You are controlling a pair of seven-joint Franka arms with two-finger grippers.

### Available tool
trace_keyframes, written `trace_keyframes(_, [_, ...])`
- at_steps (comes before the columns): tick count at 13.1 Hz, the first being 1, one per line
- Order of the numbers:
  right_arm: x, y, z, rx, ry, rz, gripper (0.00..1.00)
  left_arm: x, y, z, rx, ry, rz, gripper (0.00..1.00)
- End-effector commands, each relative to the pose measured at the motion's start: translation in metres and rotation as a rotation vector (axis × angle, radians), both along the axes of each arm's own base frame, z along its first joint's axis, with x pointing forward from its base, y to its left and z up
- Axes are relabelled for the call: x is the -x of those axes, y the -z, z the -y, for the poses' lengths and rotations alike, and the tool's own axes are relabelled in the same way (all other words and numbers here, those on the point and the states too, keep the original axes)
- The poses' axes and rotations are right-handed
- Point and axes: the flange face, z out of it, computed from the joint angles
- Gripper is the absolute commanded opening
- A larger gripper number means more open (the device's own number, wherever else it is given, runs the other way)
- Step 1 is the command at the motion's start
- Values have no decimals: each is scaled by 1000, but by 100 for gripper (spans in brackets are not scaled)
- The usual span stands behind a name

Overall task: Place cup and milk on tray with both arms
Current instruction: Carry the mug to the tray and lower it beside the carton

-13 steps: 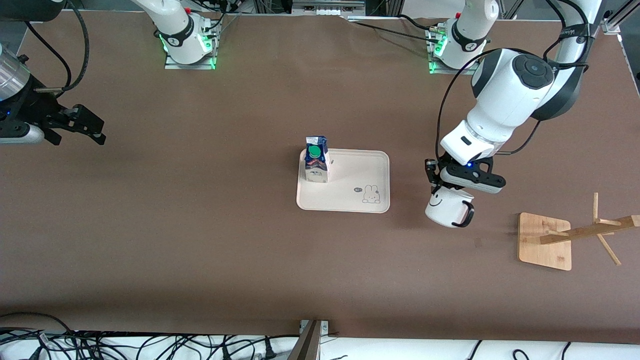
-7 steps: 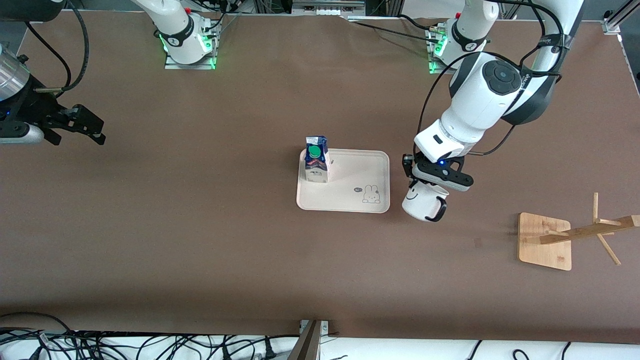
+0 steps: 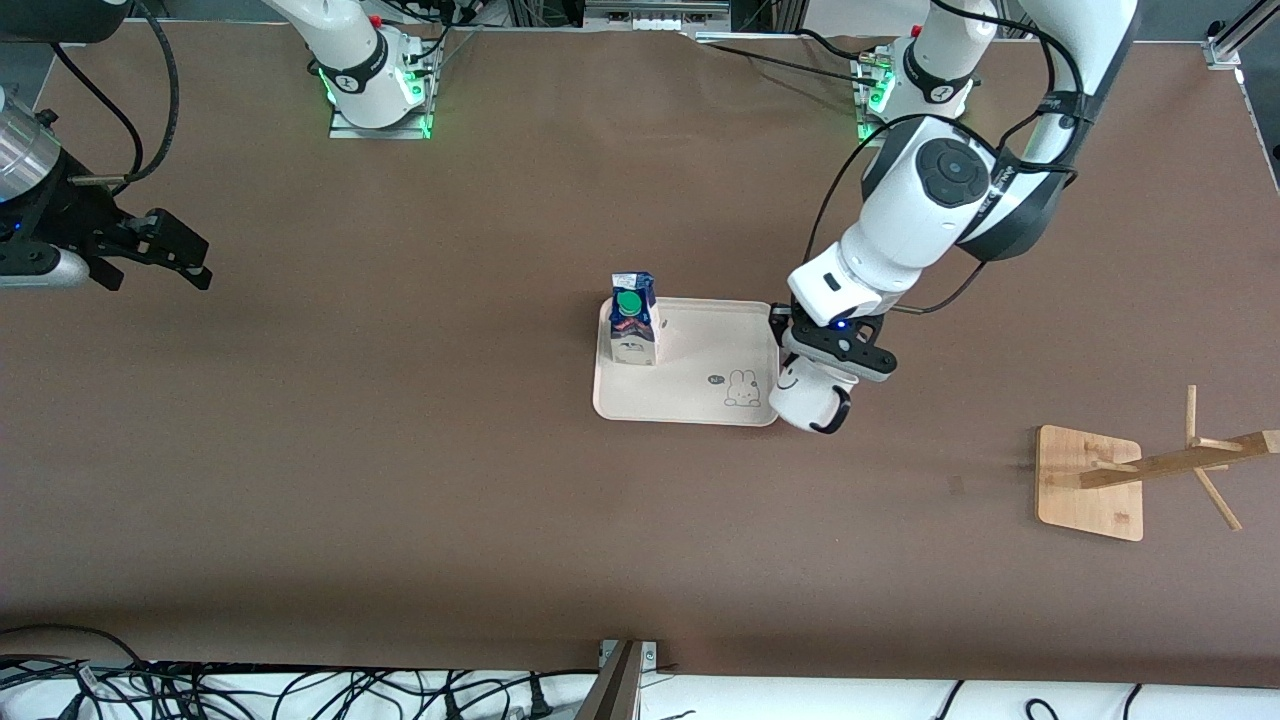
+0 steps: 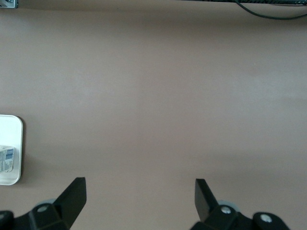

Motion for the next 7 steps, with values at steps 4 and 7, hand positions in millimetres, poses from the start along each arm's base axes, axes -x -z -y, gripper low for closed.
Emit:
trace_keyframes(4, [2,-4,-2,10,-7,-4,100,-16,-2,34,-47,-41,-270,0])
trace_keyframes(7, [2,-4,-2,10,-8,-4,100,-20,2,46,-71,-50,-350,0])
